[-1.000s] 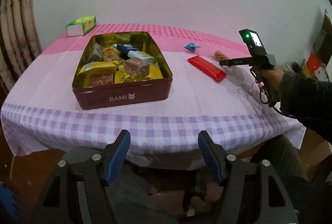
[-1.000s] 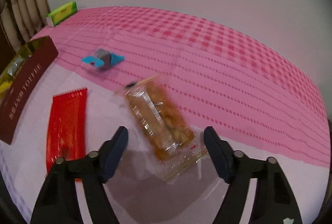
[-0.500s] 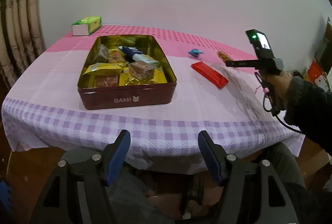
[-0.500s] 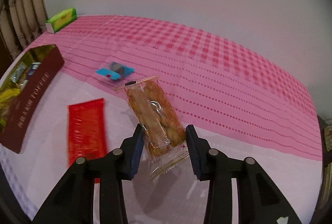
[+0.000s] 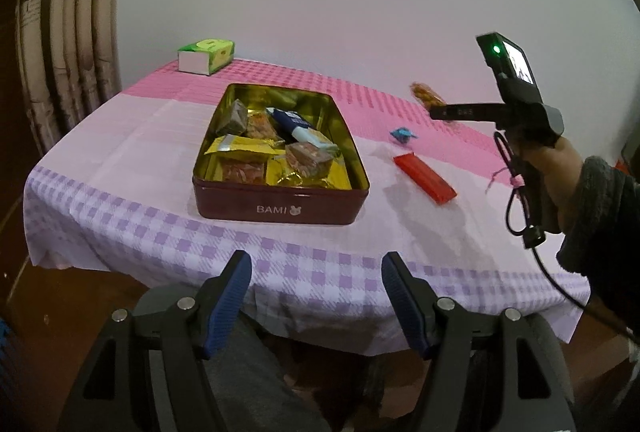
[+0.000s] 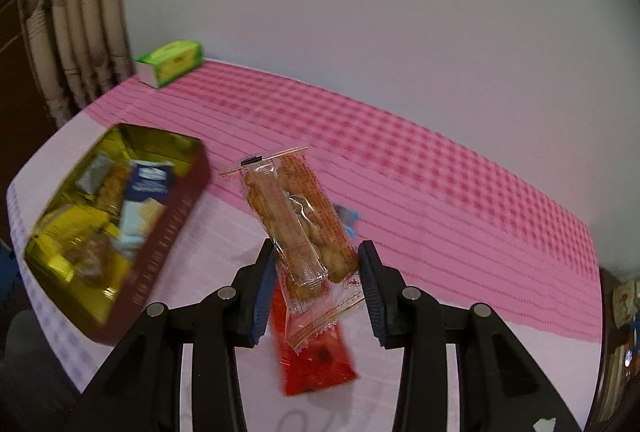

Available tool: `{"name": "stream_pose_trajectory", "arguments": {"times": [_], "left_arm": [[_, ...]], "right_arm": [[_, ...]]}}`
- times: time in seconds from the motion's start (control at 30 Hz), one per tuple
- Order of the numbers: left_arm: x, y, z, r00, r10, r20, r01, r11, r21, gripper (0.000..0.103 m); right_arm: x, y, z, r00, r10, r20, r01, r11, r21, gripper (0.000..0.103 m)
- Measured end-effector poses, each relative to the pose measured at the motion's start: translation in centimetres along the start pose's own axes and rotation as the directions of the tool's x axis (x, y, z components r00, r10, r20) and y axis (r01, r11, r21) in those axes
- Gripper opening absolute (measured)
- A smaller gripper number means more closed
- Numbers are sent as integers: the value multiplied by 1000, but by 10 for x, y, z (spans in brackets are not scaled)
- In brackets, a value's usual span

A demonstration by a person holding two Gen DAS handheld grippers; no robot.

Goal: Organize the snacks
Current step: 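Carry the clear cookie bag with the right gripper into the tin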

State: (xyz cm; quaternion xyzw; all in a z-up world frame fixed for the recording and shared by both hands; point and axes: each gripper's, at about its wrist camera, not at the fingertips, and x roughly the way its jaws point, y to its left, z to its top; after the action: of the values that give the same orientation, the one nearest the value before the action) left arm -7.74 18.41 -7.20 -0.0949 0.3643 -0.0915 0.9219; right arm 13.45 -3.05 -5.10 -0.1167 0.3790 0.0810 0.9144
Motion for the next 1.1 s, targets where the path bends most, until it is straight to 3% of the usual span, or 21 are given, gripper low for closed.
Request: {"name": "stream_pose_trajectory", "arguments": {"times": [0.5,0.8,1.1], "left_arm": [[-3,9,4,1000,8,7,-7,998,-57,69],[1,11,3,1000,9,-16,-11,997,-71,69],[4,13,3,1000,6,-28,-9,997,-82,69]], "right_arm": [[-10,105,34,997,81,17,-79,990,-118,37],[7,151,24,990,139,-26,-142,976,-164,37],[22,170,19,987,152,-59,-160,971,-176,37]]}}
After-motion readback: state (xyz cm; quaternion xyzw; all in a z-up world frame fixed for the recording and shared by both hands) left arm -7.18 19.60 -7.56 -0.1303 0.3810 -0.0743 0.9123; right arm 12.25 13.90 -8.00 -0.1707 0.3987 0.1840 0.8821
